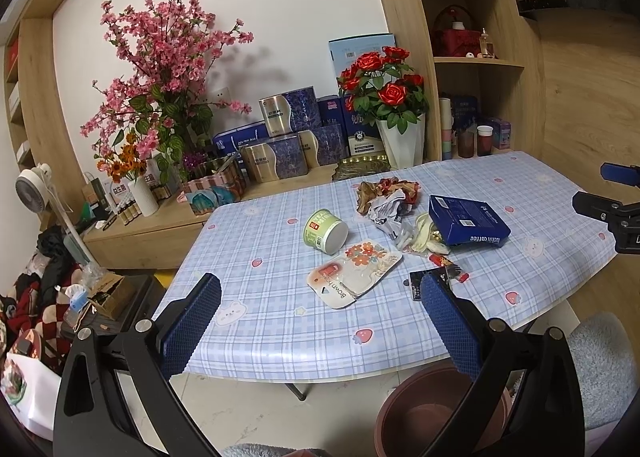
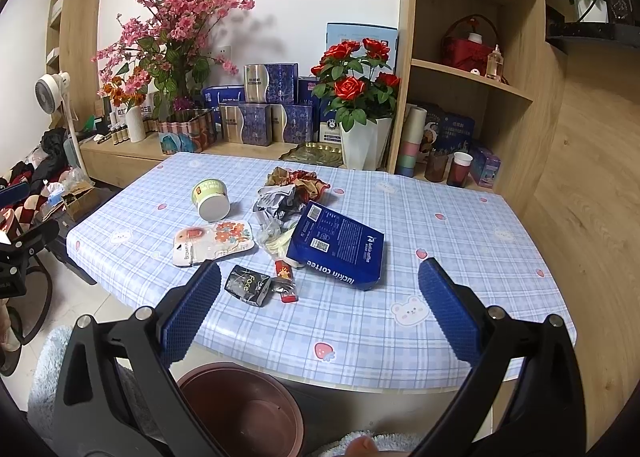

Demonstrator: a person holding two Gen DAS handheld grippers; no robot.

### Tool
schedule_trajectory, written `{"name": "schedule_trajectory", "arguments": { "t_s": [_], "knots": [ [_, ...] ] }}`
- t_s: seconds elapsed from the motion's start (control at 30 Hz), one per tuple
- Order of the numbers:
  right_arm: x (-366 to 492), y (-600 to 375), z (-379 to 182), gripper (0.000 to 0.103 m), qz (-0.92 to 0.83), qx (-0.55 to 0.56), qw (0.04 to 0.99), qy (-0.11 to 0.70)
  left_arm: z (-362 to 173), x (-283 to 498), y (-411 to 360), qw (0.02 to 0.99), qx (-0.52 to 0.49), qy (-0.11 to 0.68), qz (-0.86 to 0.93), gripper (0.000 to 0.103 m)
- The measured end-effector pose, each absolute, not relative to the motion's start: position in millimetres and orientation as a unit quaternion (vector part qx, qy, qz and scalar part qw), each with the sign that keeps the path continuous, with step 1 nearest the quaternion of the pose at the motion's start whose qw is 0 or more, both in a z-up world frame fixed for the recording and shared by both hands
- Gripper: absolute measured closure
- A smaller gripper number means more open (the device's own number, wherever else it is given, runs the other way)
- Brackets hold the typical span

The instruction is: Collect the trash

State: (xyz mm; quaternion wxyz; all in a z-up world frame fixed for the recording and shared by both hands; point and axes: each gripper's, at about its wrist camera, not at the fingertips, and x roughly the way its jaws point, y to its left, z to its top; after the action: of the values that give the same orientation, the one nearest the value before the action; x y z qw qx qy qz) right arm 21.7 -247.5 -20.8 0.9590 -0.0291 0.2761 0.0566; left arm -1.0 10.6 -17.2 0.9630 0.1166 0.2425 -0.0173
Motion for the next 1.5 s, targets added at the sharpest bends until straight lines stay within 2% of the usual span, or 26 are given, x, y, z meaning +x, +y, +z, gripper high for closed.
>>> {"name": "schedule_trajectory", "arguments": {
  "t_s": [0.73, 1.23, 1.5],
  "knots": [
    [21, -247, -31, 0.006, 0.057, -0.027, 0.956, 0.287, -27, 1, 6, 0.966, 0.108, 0.231, -0.036, 0.005],
    [40, -261, -65, 0.006, 0.065, 0.011, 0.941, 0.331, -72, 20, 6, 0.956, 0.135, 0.258, -0.041, 0.005],
    [58, -255, -92, 0.006, 0.052, -0.039, 0.941, 0.332, -100, 42, 20, 0.947, 0.095, 0.3, -0.055, 0.005]
  ]
}}
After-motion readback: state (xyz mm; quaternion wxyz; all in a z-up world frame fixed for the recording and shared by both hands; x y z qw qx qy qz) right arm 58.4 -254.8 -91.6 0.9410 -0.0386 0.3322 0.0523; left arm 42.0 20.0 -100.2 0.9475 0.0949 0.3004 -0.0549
